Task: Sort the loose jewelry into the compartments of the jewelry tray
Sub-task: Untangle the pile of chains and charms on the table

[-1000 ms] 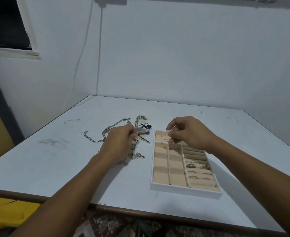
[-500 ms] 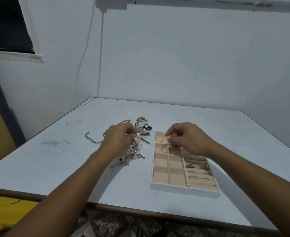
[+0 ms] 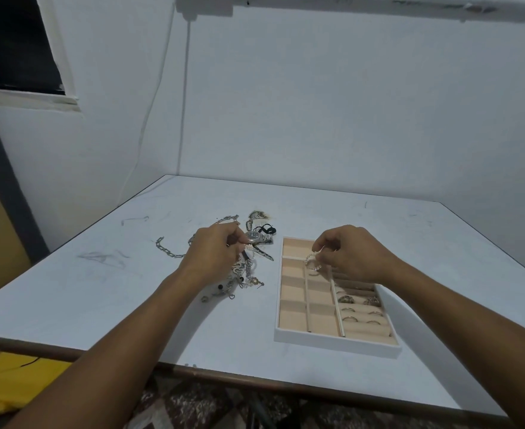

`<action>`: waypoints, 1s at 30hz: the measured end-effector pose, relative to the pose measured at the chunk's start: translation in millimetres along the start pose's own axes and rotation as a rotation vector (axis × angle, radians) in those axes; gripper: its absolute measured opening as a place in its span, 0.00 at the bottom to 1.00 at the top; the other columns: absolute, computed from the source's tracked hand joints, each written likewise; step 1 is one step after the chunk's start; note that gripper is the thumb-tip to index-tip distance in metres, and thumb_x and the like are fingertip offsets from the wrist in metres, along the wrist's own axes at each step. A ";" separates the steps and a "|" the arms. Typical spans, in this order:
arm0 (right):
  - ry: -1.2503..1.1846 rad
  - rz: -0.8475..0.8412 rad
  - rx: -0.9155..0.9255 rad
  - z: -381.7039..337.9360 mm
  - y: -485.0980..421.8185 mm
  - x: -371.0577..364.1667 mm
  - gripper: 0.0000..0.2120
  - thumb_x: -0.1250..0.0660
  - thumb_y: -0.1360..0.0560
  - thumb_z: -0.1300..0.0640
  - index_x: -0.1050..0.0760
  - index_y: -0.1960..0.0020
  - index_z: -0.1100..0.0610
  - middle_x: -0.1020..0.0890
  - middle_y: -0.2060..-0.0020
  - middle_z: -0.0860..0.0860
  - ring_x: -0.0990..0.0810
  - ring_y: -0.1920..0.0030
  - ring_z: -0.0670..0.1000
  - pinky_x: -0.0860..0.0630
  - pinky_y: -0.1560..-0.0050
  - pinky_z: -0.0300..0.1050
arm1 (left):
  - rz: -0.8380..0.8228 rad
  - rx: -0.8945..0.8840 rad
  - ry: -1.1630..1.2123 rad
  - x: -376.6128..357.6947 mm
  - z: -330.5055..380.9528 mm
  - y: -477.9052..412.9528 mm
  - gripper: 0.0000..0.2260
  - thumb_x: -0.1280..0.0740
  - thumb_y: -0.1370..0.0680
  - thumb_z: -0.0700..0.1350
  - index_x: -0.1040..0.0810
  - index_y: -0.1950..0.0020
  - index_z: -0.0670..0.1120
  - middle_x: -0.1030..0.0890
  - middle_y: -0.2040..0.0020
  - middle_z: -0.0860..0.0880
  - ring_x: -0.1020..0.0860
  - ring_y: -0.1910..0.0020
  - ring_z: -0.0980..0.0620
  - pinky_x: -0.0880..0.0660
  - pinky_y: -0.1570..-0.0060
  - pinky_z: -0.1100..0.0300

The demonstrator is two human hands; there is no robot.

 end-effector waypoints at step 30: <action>0.516 -0.165 0.062 -12.0 0.9 -21.4 0.10 0.35 0.25 0.56 0.19 0.47 0.46 0.16 0.53 0.46 0.19 0.52 0.50 0.21 0.50 0.47 | -0.018 -0.032 -0.021 0.5 1.9 0.4 0.04 0.34 0.22 0.40 0.19 0.52 0.46 0.19 0.64 0.53 0.25 0.69 0.61 0.35 0.70 0.68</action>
Point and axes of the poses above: each hand's wrist, its own y-axis away from the middle knuckle, its own x-axis out of the back of the hand, z = x × y, the point moved 8 cm from there along -y, towards the middle knuckle
